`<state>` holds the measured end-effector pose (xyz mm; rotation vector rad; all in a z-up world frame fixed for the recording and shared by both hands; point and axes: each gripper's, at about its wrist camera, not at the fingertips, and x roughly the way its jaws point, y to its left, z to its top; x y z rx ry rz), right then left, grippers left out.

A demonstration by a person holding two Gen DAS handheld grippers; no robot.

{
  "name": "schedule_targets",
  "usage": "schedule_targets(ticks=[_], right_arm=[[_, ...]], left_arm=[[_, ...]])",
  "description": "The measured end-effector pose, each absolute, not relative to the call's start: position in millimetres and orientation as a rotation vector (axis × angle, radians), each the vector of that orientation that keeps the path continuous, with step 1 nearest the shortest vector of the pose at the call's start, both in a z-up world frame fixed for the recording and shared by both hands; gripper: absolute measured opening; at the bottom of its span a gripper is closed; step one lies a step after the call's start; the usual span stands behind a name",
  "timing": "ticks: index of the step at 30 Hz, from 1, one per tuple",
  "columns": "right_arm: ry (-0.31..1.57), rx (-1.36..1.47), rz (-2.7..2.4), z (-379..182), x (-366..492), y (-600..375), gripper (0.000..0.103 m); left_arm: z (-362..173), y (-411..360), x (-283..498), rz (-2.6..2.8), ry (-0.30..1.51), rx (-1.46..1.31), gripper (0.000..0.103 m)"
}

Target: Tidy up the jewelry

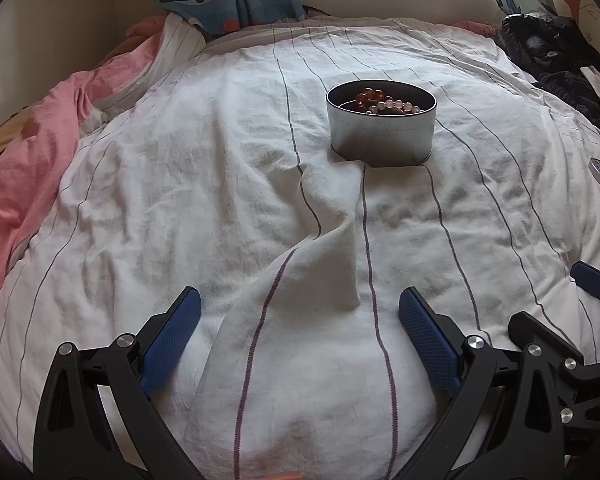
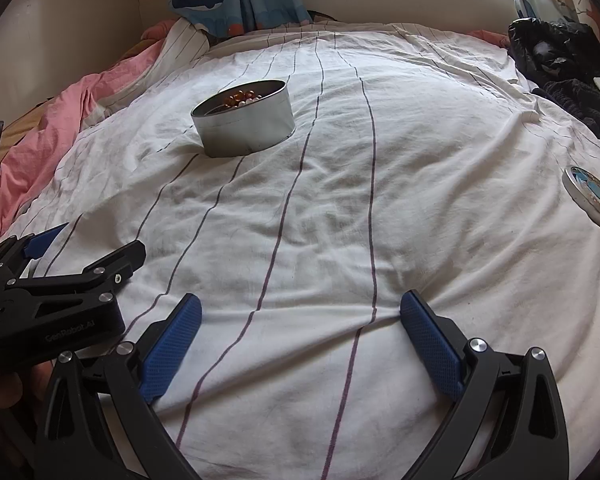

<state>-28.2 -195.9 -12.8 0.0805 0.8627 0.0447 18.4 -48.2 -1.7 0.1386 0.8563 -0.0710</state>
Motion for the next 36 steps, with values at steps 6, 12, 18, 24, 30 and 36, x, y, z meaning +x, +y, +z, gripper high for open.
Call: schedule_targets(ticks=[6, 12, 18, 24, 30, 36], right_arm=[[0.863, 0.081, 0.045, -12.8, -28.2, -196.1, 0.095], [0.863, 0.081, 0.045, -12.8, -28.3, -196.1, 0.095], [0.863, 0.081, 0.045, -12.7, -28.2, -196.1, 0.095], [0.863, 0.081, 0.045, -12.7, -28.1, -196.1, 0.095], [0.863, 0.081, 0.045, -12.7, -28.0, -196.1, 0.095], [0.863, 0.081, 0.045, -12.8, -28.0, -196.1, 0.095]], left_arm=[[-2.6, -46.5, 20.5, -0.078, 0.867, 0.126, 0.096], [-4.1, -45.7, 22.5, -0.080, 0.876, 0.126, 0.096], [-5.3, -44.5, 24.3, -0.084, 0.886, 0.119, 0.096], [-6.0, -43.8, 25.9, -0.086, 0.890, 0.117, 0.096], [-7.1, -43.6, 27.7, -0.088, 0.895, 0.116, 0.096], [-7.1, -43.7, 27.7, -0.089, 0.895, 0.115, 0.096]])
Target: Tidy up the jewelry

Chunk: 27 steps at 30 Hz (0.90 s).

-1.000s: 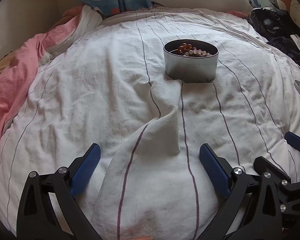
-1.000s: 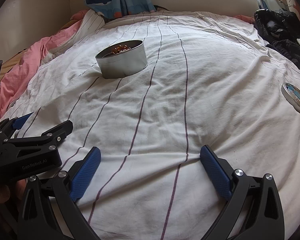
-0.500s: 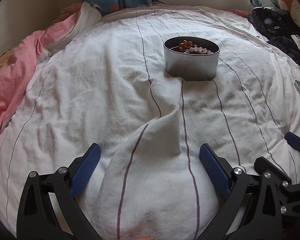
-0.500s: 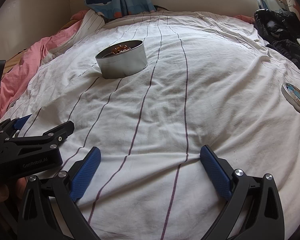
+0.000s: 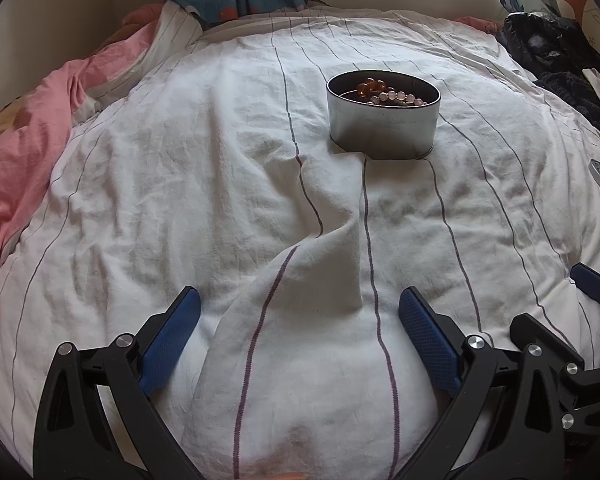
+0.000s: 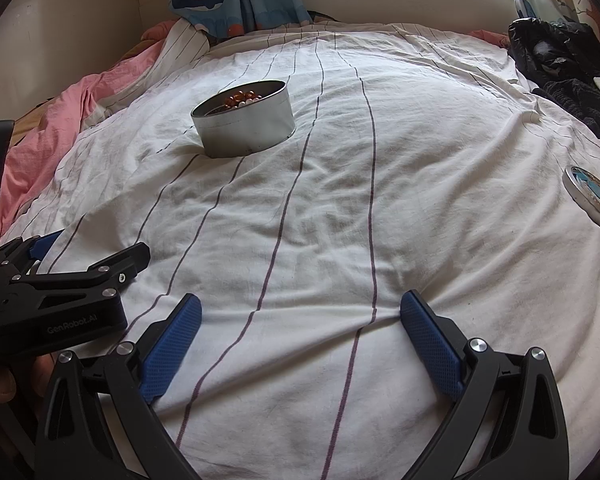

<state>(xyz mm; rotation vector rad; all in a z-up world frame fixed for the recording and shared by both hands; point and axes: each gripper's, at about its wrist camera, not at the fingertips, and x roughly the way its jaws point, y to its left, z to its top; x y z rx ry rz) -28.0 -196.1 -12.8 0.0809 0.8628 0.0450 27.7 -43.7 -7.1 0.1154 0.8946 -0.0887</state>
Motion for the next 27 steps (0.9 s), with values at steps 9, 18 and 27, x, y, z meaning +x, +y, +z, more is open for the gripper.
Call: schedule_targets(ticks=[9, 18, 27], right_arm=[[0.863, 0.081, 0.045, -13.0, -28.0, -196.1, 0.095], [0.863, 0.081, 0.045, -13.0, -28.2, -196.1, 0.095], [0.863, 0.082, 0.046, -13.0, -28.0, -196.2, 0.095]], left_arm=[[-7.3, -43.8, 27.9, -0.089, 0.895, 0.116, 0.096], [-7.3, -44.1, 28.2, -0.088, 0.897, 0.118, 0.096], [-10.4, -43.9, 28.2, -0.094, 0.899, 0.110, 0.096]])
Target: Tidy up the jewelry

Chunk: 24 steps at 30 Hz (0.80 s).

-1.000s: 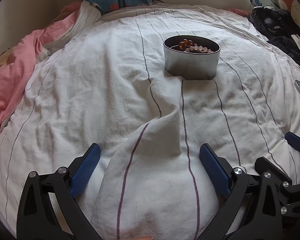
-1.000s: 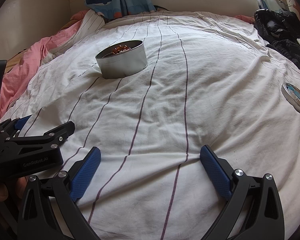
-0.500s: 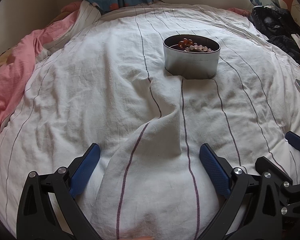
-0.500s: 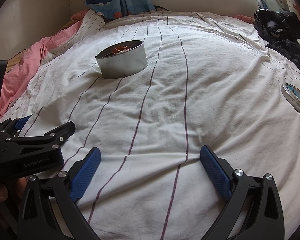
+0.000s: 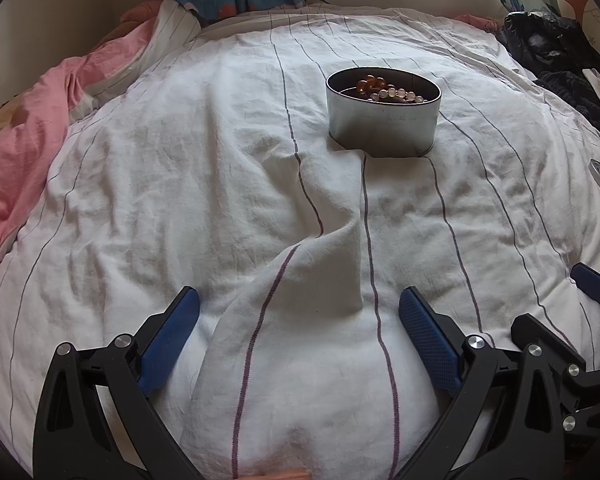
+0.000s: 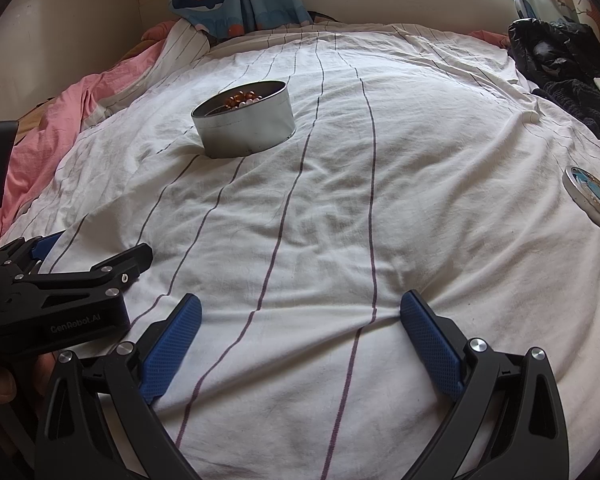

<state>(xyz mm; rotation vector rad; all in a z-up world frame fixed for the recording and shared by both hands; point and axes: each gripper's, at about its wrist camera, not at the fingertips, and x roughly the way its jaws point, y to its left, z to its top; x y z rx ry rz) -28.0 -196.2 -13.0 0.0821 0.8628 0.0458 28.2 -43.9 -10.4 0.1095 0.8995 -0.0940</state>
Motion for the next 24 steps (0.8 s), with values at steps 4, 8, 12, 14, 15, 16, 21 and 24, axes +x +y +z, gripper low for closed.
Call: schedule_targets(ticks=[4, 8, 12, 14, 15, 16, 21, 24], right_arm=[[0.858, 0.087, 0.050, -12.8, -28.3, -196.1, 0.095], [0.849, 0.083, 0.044, -12.3, -29.2, -194.3, 0.095], [0.844, 0.074, 0.037, -11.8, -29.9, -192.8, 0.095], [0.841, 0.070, 0.036, -11.2, -31.6, -193.0, 0.095], [0.842, 0.067, 0.035, -11.1, -31.4, -192.6, 0.095], [0.842, 0.066, 0.034, -11.0, -31.6, -192.4, 0.095], [0.843, 0.072, 0.037, -11.0, -31.4, -192.6, 0.095], [0.846, 0.072, 0.036, -11.4, -30.9, -192.7, 0.095]], left_arm=[[-9.9, -43.5, 28.7, -0.094, 0.900, 0.109, 0.096], [-10.0, -43.2, 28.9, -0.094, 0.900, 0.109, 0.096], [-9.9, -43.3, 29.0, -0.094, 0.901, 0.109, 0.096], [-9.9, -43.2, 29.0, -0.094, 0.900, 0.109, 0.096], [-10.2, -43.0, 28.6, -0.095, 0.900, 0.108, 0.096], [-9.9, -43.3, 28.9, -0.095, 0.900, 0.108, 0.096], [-10.1, -43.1, 28.8, -0.095, 0.900, 0.109, 0.096], [-9.7, -43.4, 29.2, -0.094, 0.901, 0.109, 0.096]])
